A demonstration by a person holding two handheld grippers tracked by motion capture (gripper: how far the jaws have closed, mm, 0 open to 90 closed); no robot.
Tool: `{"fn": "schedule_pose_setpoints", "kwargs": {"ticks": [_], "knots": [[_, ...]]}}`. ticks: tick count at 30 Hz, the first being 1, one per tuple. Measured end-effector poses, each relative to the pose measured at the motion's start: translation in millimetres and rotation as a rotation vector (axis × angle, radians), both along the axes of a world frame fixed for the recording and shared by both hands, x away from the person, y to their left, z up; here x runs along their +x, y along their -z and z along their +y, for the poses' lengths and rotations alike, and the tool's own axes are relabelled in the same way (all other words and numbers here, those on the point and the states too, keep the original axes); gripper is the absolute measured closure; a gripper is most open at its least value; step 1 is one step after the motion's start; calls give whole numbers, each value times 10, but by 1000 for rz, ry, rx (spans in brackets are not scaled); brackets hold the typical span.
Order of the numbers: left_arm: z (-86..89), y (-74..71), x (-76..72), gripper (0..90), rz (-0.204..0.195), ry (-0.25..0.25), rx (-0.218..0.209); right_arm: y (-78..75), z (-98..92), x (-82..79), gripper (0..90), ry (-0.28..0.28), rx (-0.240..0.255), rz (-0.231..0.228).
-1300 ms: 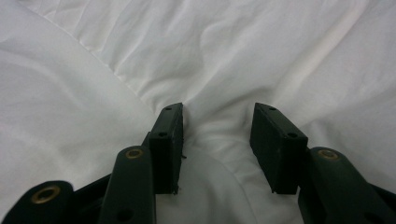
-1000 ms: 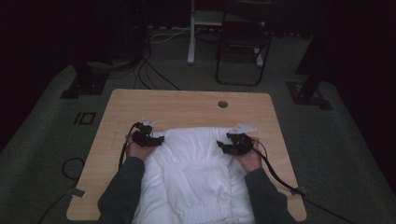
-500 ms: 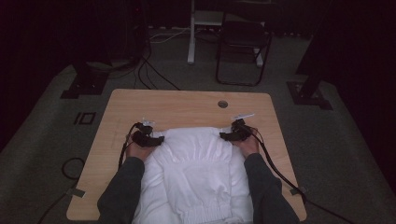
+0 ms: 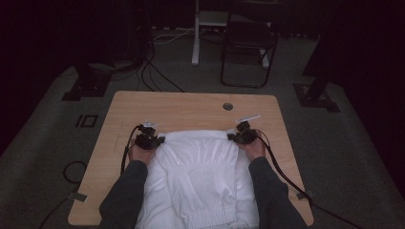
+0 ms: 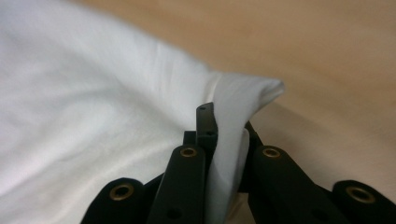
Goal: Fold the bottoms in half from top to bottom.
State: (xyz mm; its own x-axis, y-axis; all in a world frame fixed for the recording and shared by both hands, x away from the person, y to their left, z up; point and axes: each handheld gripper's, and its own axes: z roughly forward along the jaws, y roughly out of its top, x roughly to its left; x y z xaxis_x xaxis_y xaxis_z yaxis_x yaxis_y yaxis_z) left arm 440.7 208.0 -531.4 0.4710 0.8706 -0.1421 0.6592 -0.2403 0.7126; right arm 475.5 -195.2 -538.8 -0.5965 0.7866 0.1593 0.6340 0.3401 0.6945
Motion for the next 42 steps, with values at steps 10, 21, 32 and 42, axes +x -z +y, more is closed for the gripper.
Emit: {"fn": "schedule_pose_setpoints", "kwargs": {"ticks": [10, 21, 32, 42], "knots": [[65, -834, -14, 840, -208, 6, -123, -756, -171, -50, 861, 51, 134, -252], [184, -894, -416, 836, -265, 84, -220, -855, -313, -445, 855, -100, 210, -328], [192, -727, -1216, 835, -318, 195, -232, -726, -473, -1130, 855, -184, 212, -355], [140, -109, -1583, 833, -122, 244, -124, -219, -408, -1659, 855, -220, 113, -237]]}}
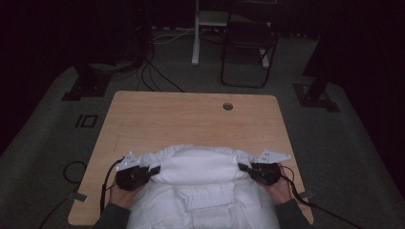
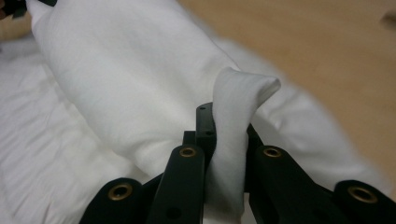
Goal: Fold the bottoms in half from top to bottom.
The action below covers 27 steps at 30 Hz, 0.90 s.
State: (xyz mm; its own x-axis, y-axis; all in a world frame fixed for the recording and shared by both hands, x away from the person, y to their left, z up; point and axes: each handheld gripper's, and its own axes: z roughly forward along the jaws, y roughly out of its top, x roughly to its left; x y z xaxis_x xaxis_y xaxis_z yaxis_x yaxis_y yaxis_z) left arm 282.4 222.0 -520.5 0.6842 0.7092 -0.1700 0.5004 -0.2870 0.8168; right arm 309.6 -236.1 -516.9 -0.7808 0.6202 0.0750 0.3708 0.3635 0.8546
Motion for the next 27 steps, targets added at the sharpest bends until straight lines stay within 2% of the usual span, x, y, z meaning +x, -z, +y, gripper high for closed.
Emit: {"fn": "schedule_pose_setpoints", "kwargs": {"ticks": [3, 6, 8, 10, 15, 19, 21, 22, 23, 27], "knots": [[-68, 162, 1, 831, 49, -8, 60, 184, 17, -37, 854, -1, -24, 57], [-192, 264, 42, 831, 50, -15, 157, 332, 61, 13, 855, 6, -51, 109], [-251, 280, 91, 831, 39, -23, 199, 410, 124, 62, 854, 13, -89, 126], [-289, 269, 154, 830, 20, -42, 234, 440, 171, 114, 853, 25, -96, 135], [-318, 244, 434, 830, 19, -117, 271, 425, 265, 334, 852, 87, -93, 150], [-311, 233, 709, 828, 13, -179, 291, 386, 410, 556, 851, 123, -155, 117], [-308, 240, 846, 827, 4, -218, 289, 378, 468, 694, 851, 140, -166, 106], [-308, 240, 846, 827, 4, -218, 289, 378, 468, 694, 851, 140, -166, 106], [-315, 243, 975, 827, -5, -262, 294, 378, 520, 834, 851, 168, -157, 106], [-362, 236, 1174, 827, -13, -336, 317, 359, 617, 1072, 850, 210, -163, 110]]}}
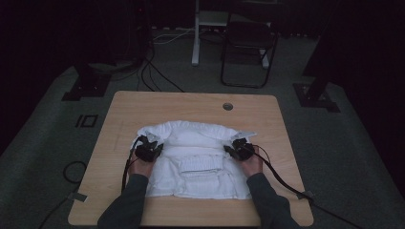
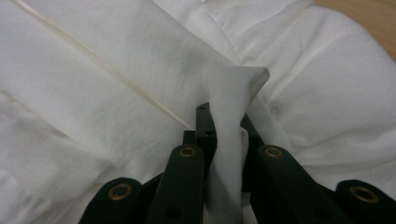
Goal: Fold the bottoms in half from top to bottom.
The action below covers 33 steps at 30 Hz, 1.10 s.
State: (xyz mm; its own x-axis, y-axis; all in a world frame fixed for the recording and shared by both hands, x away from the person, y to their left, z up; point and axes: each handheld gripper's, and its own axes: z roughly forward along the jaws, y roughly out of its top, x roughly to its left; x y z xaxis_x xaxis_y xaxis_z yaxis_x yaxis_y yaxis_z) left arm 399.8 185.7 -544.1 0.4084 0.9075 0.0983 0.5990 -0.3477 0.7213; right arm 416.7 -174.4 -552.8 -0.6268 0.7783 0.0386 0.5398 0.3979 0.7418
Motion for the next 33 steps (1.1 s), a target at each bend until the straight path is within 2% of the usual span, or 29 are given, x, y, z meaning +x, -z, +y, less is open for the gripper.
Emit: {"fn": "schedule_pose_setpoints", "kwargs": {"ticks": [2, 3, 4, 5, 6, 7, 10, 11, 12, 13, 14, 15, 16, 18, 19, 20, 21, 24, 25, 26, 27, 28, 30, 32, 33], "knots": [[-6, -4, 36, 828, 3, -12, -6, -15, 26, 93, 852, 21, 6, 19], [15, -40, 84, 829, 22, -22, -27, -27, 24, 134, 853, 25, 15, 40], [43, -69, 89, 832, 24, -25, -53, -47, 10, 167, 854, 24, 24, 59], [43, -69, 89, 837, 24, -25, -53, -47, 10, 167, 854, 24, 24, 59], [101, -193, 7, 843, -28, -31, -101, -120, -60, 182, 855, 35, 65, 60], [148, -303, -66, 846, -65, -21, -142, -159, -90, 168, 855, 38, 86, 49], [261, -570, -190, 847, -124, 21, -268, -351, -220, 99, 856, 46, 146, -13], [261, -570, -190, 847, -124, 21, -268, -429, -256, 76, 856, 42, 173, -38], [284, -662, -223, 847, -140, 37, -293, -429, -256, 76, 856, 42, 173, -38], [324, -812, -290, 847, -169, 61, -354, -514, -284, 43, 856, 41, 191, -70], [355, -888, -333, 847, -184, 79, -396, -678, -336, -44, 857, 42, 219, -152], [389, -956, -386, 848, -195, 98, -440, -771, -378, -102, 857, 45, 249, -190], [414, -1006, -448, 847, -209, 117, -462, -853, -424, -158, 857, 41, 282, -219], [441, -1046, -563, 846, -215, 141, -461, -962, -486, -289, 856, 15, 328, -247], [458, -1029, -609, 846, -206, 149, -467, -976, -484, -357, 856, 2, 322, -248], [476, -980, -652, 845, -187, 150, -465, -963, -469, -428, 856, -10, 294, -254], [486, -925, -680, 843, -166, 146, -459, -913, -446, -515, 855, -24, 266, -248], [530, -759, -747, 826, -104, 159, -472, -716, -424, -682, 854, -52, 241, -209], [533, -721, -771, 801, -87, 183, -452, -639, -428, -736, 851, -62, 236, -186], [514, -706, -807, 754, -93, 180, -400, -573, -444, -779, 832, -65, 234, -161], [503, -713, -824, 682, -102, 172, -374, -523, -473, -811, 760, -75, 230, -136], [496, -741, -832, 621, -114, 166, -351, -517, -490, -827, 675, -82, 228, -132], [455, -831, -813, 600, -138, 161, -322, -594, -518, -871, 530, -51, 229, -182], [363, -925, -758, 600, -154, 161, -311, -768, -494, -875, 508, -10, 240, -246], [296, -966, -728, 600, -160, 162, -302, -828, -461, -867, 504, -1, 229, -261]]}}
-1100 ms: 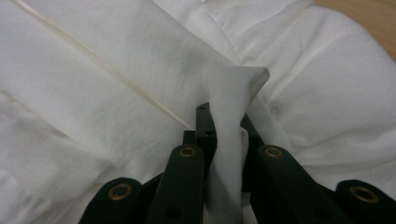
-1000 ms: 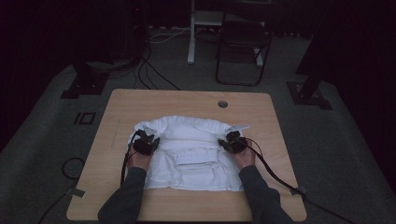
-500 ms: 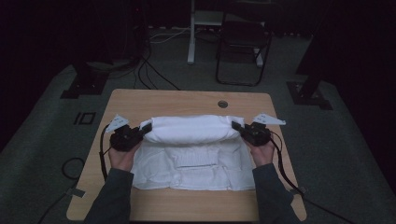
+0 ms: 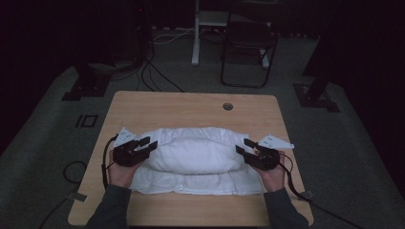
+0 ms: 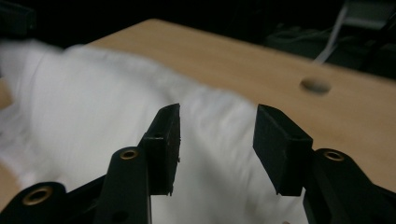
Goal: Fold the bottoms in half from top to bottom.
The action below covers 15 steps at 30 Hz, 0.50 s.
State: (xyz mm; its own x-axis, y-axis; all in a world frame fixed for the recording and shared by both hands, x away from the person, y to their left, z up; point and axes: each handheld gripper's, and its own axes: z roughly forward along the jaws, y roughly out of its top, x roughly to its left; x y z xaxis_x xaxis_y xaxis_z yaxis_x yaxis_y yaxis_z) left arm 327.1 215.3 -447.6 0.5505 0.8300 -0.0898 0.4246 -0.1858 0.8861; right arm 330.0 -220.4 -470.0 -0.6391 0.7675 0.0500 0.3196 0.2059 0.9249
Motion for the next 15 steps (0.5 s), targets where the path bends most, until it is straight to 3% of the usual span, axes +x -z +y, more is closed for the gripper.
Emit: {"fn": "schedule_pose_setpoints", "kwargs": {"ticks": [2, 6, 10, 15], "knots": [[-188, -67, 62, 598, -13, -4, 34, -132, 134, 24, 505, 15, -8, -38], [-519, -30, 153, 605, 4, 45, 49, -173, 512, 145, 541, -21, -72, -29], [-811, 219, 224, 629, 67, 93, 93, 88, 795, 301, 567, -49, -127, 39], [-974, 659, 217, 635, 157, 128, 168, 503, 896, 325, 599, -60, -200, 133]]}}
